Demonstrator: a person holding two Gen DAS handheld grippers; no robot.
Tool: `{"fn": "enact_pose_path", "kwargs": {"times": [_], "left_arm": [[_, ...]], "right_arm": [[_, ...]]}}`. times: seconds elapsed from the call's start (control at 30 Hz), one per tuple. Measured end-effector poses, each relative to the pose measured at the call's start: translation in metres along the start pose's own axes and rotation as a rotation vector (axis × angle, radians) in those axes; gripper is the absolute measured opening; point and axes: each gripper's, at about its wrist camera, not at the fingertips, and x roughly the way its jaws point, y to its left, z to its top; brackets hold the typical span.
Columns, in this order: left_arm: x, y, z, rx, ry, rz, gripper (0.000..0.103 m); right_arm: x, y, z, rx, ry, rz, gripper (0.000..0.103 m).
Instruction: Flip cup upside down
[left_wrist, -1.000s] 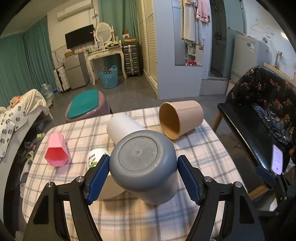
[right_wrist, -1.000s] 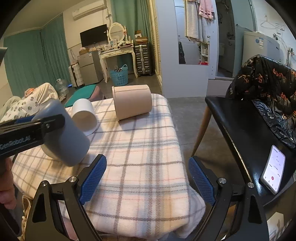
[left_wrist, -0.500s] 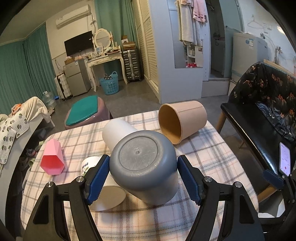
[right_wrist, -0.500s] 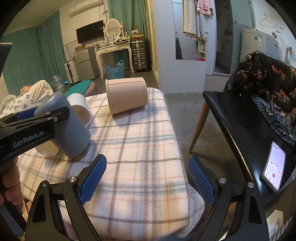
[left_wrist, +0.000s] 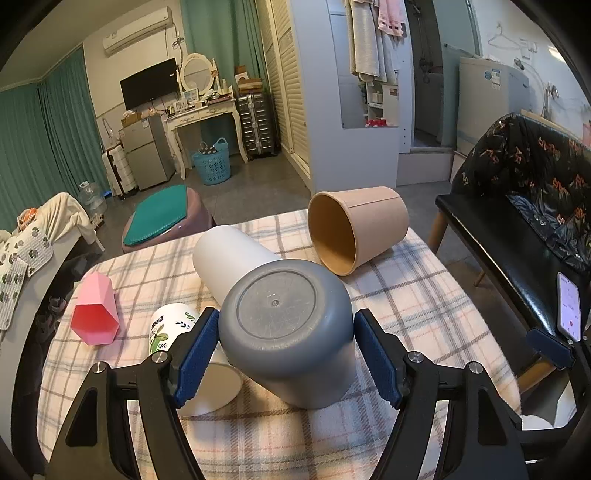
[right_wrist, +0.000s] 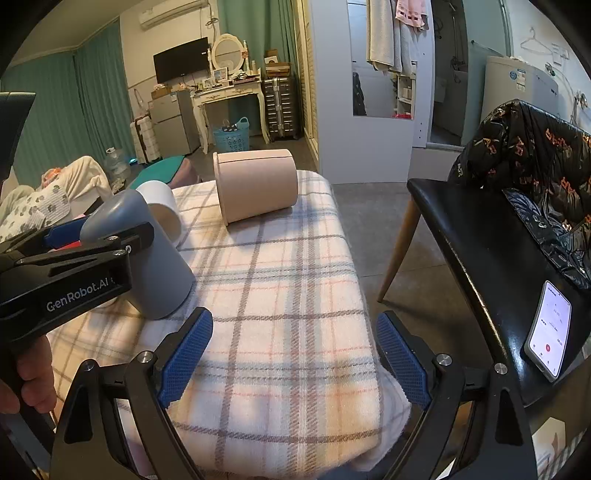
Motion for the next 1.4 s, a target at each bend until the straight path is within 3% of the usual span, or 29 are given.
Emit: {"fn": "enact_pose_path", "kwargs": {"times": [0.23, 0.53, 0.97, 1.13, 1.23, 1.4], "left_arm": [[0.003, 0.002, -0.001, -0.024, 0.036, -0.053, 0.077], [-0.009, 0.001, 0.001, -0.013, 0.006, -0.044, 0.084], [-0.091, 0.044, 0.01, -0.136, -0.213, -0.062, 0.087], [-0.125, 0.059, -0.011, -0.158, -0.293, -0.054, 0.087], [-0.141, 0.067, -0.031, -0.163, -0.341, -0.008, 0.089], [-0.147, 0.078, -0.064, -0.192, -0.362, 0.031, 0.095]], "right_arm": [[-0.001, 0.0, -0.001, -0.001, 0.0, -0.003, 0.09], [-0.014, 0.0, -0.002, -0.004, -0.02, -0.009, 0.09], [-0.062, 0.016, -0.004, -0.04, -0.113, 0.01, 0.09], [-0.085, 0.024, -0.006, -0.055, -0.177, 0.026, 0.09], [-0.095, 0.028, -0.008, -0.062, -0.215, 0.041, 0.09], [-0.101, 0.042, -0.014, -0.082, -0.258, 0.063, 0.092]]}}
